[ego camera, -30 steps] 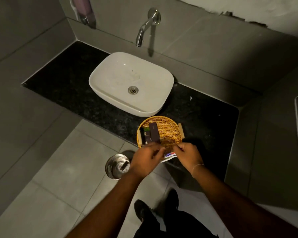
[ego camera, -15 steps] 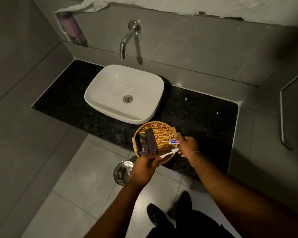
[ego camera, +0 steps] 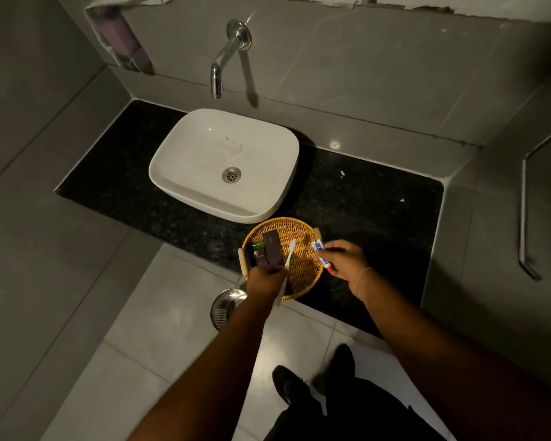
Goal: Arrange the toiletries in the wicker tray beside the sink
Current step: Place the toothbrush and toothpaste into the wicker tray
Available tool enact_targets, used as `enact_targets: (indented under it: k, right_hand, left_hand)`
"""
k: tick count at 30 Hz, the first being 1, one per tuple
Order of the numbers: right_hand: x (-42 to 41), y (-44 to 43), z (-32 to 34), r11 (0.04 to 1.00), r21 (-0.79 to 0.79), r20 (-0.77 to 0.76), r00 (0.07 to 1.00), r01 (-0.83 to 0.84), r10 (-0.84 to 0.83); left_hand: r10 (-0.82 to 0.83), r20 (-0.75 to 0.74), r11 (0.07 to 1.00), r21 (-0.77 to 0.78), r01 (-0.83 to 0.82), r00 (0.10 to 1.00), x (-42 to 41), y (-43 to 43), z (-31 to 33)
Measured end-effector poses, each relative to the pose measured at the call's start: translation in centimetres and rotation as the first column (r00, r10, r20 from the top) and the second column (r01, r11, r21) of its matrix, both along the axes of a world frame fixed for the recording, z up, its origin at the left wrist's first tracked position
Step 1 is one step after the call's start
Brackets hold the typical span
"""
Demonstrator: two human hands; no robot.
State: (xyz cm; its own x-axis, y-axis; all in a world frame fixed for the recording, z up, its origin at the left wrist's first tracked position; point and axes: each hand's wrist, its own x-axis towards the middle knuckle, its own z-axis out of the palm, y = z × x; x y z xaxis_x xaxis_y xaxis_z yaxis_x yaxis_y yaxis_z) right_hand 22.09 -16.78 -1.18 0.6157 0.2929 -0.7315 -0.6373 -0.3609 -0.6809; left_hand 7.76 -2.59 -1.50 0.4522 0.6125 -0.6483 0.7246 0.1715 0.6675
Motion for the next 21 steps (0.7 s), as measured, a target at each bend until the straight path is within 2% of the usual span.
enact_targets:
  k: [5, 10, 14, 21]
  right_hand:
    - [-0.2, 0.2, -0.9, 0.999, -0.015, -0.008, 0.999, -0.047, 0.047]
    - [-0.2, -0.5, -1.9, 1.0, -0.007, -0.041, 0.999, 0.028, -0.028]
    - [-0.3, -0.6, -1.9, 0.997, 0.029, -0.003, 0.998, 0.068, -0.068]
    - [-0.3, 1.1, -2.2, 0.989, -0.009, 0.111, 0.983, 0.146, -0.145]
  left_hand:
    - [0.04, -0.097, 0.994, -0.1, -0.049, 0.994, 2.7, -0.1, -0.9]
    - [-0.005, -0.151, 0.999, -0.048, -0.002, 0.989, 4.5, 0.0, -2.3]
    - [-0.033, -0.135, 0.999, -0.007, 0.033, 0.99, 5.5, 0.0, -2.9]
    - [0.085, -0.1, 0.996, -0.029, -0.088, 0.991, 6.4, 0.5, -3.8]
